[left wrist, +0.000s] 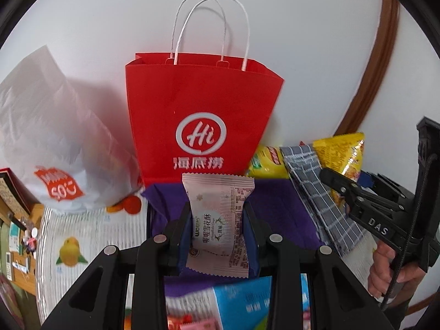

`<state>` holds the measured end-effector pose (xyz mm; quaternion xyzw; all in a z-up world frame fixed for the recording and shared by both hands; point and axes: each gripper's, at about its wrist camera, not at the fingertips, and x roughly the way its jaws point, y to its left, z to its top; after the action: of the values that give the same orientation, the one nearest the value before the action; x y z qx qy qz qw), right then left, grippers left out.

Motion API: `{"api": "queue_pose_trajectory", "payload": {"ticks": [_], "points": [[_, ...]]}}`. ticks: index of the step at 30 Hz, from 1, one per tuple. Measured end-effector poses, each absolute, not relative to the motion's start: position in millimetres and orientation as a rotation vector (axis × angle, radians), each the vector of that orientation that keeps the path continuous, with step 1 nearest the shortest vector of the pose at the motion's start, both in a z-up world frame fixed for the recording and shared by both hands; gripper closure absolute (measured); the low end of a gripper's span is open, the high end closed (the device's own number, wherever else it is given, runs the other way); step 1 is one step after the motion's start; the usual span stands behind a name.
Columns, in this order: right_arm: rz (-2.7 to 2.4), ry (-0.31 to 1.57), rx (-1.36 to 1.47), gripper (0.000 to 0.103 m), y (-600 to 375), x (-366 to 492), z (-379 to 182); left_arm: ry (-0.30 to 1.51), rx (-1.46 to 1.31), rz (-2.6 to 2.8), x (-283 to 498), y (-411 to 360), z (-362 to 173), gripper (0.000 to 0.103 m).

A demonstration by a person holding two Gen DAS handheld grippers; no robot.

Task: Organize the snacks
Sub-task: 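Carry both held snacks up and over onto the purple towel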

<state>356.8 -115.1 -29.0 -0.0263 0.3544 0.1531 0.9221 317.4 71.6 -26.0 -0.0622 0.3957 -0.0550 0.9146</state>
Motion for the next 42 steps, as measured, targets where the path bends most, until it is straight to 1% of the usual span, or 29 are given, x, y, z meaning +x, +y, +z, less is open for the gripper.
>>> {"api": "queue_pose_trajectory", "payload": {"ticks": [5, 7, 10, 21, 24, 28, 36, 42], "points": [[0.302, 0.759, 0.001, 0.055, -130, 385, -52, 0.827, -0.144, -0.143, 349, 69, -39, 0.071], [0.299, 0.802, -0.003, 0.055, -131, 395, -62, 0.836, -0.148, -0.151, 358, 70, -50, 0.071], [0.287, 0.816, -0.007, 0.055, -137, 404, -71, 0.887, -0.140, -0.150, 371, 70, -71, 0.071], [0.277, 0.901, -0.020, 0.055, -148, 425, -114, 0.974, -0.183, -0.157, 387, 82, -120, 0.071], [0.277, 0.898, -0.024, 0.055, -150, 426, -116, 0.988, -0.197, -0.166, 392, 82, -125, 0.071], [0.285, 0.899, -0.025, 0.055, -152, 427, -118, 0.971, -0.171, -0.169, 389, 76, -117, 0.071], [0.317, 0.951, -0.048, 0.055, -146, 430, -120, 0.988, -0.170, -0.151, 392, 78, -115, 0.071], [0.325, 0.981, -0.092, 0.055, -137, 432, -131, 1.033, -0.187, -0.102, 401, 90, -130, 0.071]]}}
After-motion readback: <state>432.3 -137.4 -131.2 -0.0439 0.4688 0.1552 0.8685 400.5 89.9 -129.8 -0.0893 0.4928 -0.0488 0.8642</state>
